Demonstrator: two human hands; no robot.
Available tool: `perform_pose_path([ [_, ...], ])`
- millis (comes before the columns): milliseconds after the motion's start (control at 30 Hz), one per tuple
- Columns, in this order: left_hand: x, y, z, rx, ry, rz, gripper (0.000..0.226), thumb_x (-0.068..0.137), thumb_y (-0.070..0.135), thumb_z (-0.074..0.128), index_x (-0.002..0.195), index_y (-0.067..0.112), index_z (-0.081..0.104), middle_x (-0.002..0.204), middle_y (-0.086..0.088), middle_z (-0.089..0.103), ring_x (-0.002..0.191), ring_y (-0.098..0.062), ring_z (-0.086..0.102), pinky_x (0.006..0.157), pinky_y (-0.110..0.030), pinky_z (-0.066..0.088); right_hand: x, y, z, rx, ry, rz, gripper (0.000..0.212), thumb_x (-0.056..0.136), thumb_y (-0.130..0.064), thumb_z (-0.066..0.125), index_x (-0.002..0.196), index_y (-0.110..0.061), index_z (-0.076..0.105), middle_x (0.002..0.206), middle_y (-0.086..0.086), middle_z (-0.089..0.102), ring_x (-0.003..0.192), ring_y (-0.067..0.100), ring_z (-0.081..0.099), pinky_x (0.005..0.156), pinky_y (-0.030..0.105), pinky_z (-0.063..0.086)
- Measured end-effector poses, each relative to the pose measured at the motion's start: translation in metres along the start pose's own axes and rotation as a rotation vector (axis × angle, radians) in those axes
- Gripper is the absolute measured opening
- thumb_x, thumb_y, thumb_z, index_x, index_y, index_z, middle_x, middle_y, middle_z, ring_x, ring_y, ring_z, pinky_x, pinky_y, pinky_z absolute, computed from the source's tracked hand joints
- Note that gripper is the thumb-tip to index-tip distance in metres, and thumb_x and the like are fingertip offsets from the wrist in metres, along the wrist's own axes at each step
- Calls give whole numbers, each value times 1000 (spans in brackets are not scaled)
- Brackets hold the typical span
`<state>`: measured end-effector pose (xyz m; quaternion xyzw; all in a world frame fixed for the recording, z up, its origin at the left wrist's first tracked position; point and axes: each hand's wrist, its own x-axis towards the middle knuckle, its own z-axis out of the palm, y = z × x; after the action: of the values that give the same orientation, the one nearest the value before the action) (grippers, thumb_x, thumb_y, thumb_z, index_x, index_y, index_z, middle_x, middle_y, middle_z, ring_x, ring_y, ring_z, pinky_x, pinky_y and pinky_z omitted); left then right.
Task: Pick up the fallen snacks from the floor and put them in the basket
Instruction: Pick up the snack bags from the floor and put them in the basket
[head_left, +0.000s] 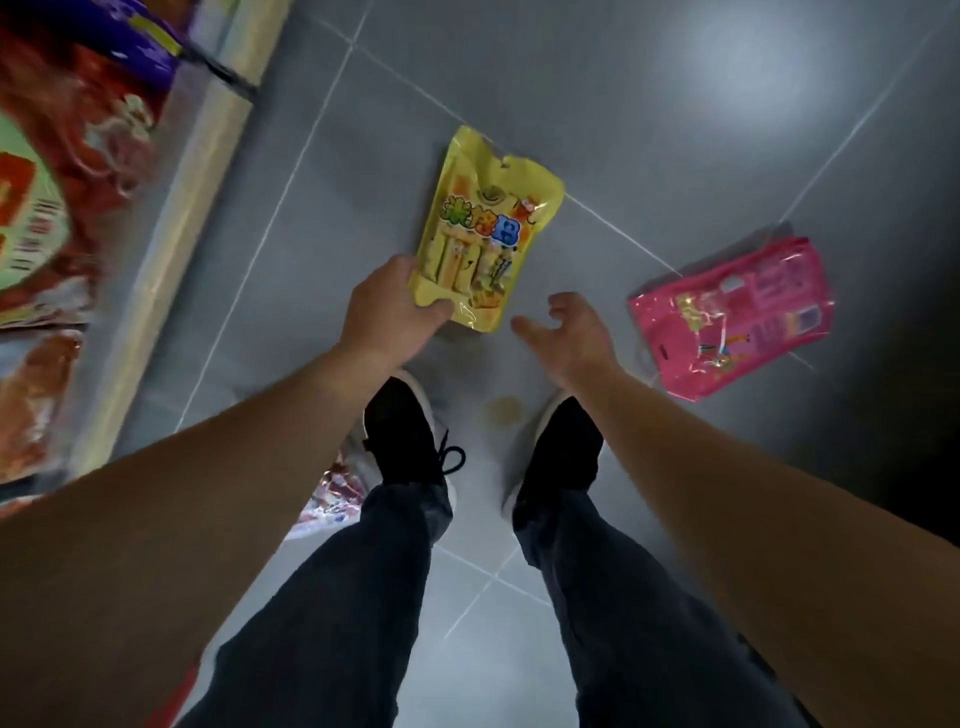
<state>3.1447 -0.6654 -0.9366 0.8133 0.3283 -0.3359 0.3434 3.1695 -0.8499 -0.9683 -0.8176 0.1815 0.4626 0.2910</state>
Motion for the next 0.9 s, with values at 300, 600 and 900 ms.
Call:
perform_pose_path([
  [300, 126, -44, 57, 18, 71, -47, 76, 74, 50, 70, 136, 12, 48, 130, -9, 58, 118, -28, 55, 97, -36, 46, 116, 17, 53, 115, 21, -4, 67, 86, -42, 72, 139, -10, 45, 133, 4, 56, 119, 22, 57, 91, 33, 48],
  [600, 155, -54, 72, -199, -1, -30, 28, 82, 35, 72, 104, 24, 60, 99, 7, 68, 91, -15, 67, 82, -34, 55, 135, 8, 67, 193, 119, -38, 36, 86, -27, 67, 120, -16, 60, 102, -10, 65, 96, 10, 62, 82, 28, 52],
  [900, 82, -31, 24, -375, -48, -109, 28, 60, 41, 73, 83, 28, 65, 91, 6, 75, 85, -17, 72, 82, -45, 59, 62, -26, 27, 329, 88, 51, 37, 81, -19, 68, 117, -20, 66, 108, -2, 73, 95, 15, 70, 93, 42, 57],
])
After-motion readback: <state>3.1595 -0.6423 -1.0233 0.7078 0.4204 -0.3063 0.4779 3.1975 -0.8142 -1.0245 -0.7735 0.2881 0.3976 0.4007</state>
